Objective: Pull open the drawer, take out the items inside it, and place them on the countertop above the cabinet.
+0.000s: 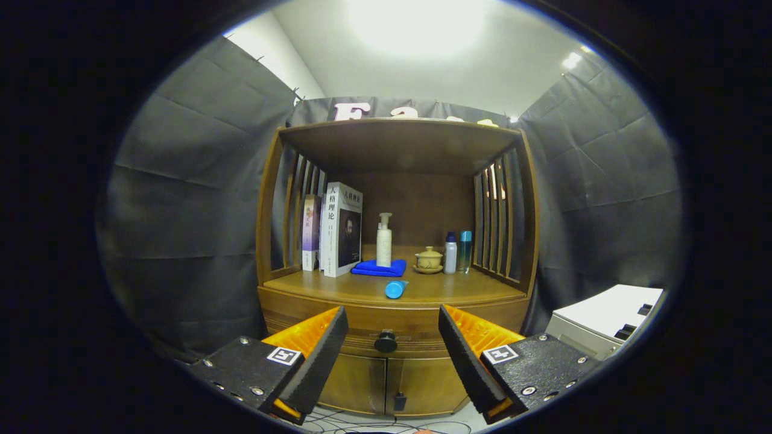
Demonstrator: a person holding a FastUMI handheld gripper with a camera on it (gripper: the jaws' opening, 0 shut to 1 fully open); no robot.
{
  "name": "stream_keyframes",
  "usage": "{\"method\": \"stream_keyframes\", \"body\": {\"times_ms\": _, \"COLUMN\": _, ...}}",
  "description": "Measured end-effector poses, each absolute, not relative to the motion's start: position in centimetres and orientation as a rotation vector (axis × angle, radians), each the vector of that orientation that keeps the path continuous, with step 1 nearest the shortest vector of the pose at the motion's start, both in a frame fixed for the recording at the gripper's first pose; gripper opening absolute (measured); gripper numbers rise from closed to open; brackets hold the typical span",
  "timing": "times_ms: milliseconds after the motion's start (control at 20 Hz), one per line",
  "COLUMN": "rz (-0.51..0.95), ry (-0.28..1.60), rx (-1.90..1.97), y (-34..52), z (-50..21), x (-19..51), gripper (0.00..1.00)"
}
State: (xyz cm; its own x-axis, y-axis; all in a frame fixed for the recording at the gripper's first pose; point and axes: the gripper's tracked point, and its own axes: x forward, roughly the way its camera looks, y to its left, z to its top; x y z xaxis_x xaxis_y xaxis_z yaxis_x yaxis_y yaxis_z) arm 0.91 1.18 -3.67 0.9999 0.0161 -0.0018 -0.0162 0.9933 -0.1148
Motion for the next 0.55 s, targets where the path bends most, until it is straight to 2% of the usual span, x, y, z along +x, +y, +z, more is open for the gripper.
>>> {"method": "stream_keyframes", "body": {"times_ms": 550, "rz": -0.006, "ry": 0.03, "rx": -0.045, "y": -0.6, "z": -5.6, "x": -2.2, "gripper": 0.94}}
